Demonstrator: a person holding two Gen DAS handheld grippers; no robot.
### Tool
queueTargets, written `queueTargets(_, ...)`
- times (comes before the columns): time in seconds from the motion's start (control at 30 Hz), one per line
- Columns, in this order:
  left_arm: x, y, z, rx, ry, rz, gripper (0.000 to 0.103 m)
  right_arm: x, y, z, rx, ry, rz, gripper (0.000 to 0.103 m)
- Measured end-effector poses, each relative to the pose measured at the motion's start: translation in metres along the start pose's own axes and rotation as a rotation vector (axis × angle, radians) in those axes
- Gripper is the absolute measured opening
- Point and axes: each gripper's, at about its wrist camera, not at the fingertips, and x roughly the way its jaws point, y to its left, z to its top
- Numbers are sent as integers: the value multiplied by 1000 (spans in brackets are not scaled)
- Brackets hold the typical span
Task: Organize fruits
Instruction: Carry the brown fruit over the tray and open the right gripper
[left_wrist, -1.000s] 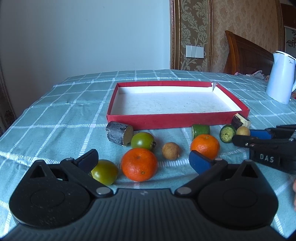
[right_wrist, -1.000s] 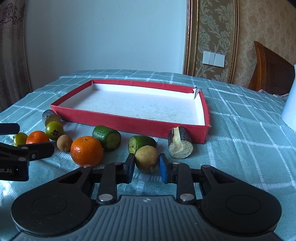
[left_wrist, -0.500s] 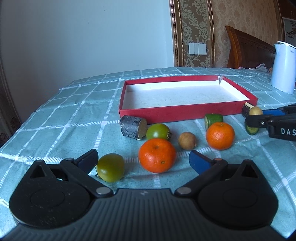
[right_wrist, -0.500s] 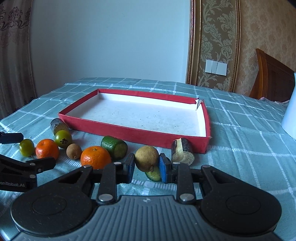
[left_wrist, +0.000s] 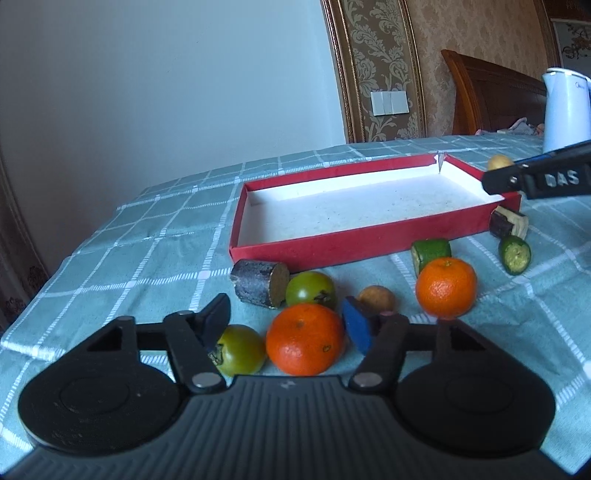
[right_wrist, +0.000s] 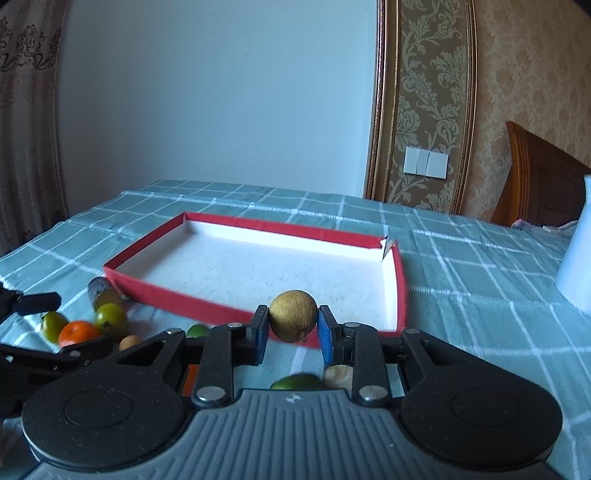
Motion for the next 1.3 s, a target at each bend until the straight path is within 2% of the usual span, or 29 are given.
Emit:
queueTargets(0.17, -2, 0, 0, 6, 1, -16, 61, 33, -12, 22, -3, 20, -38, 27)
queueTargets(0.23, -5, 0, -2, 3, 2, -17, 64, 45, -16, 28, -6, 32, -45, 27)
queueTargets(0.3, -6, 1, -2, -9, 12, -34, 82, 56, -16, 32, -16, 45, -44, 27)
queueTargets(0.43, -5, 0, -2, -16, 11, -49, 82, 74, -9, 33, -48, 58, -40, 27)
queueTargets(0.63, -5, -9, -1, 23, 28, 0, 78, 101, -6, 33, -49, 111, -34, 27)
queueTargets(0.8, -13, -9, -1, -4, 17, -19, 78, 120, -11, 30, -26, 189, -39, 27)
queueTargets(1.07, -25, 9, -9, -44, 9, -9, 78, 123, -15, 25, -9, 197, -11, 27)
queueTargets(1.3, -24, 36, -13, -93, 56, -77, 79, 126, -16, 24, -9, 204, -7, 27)
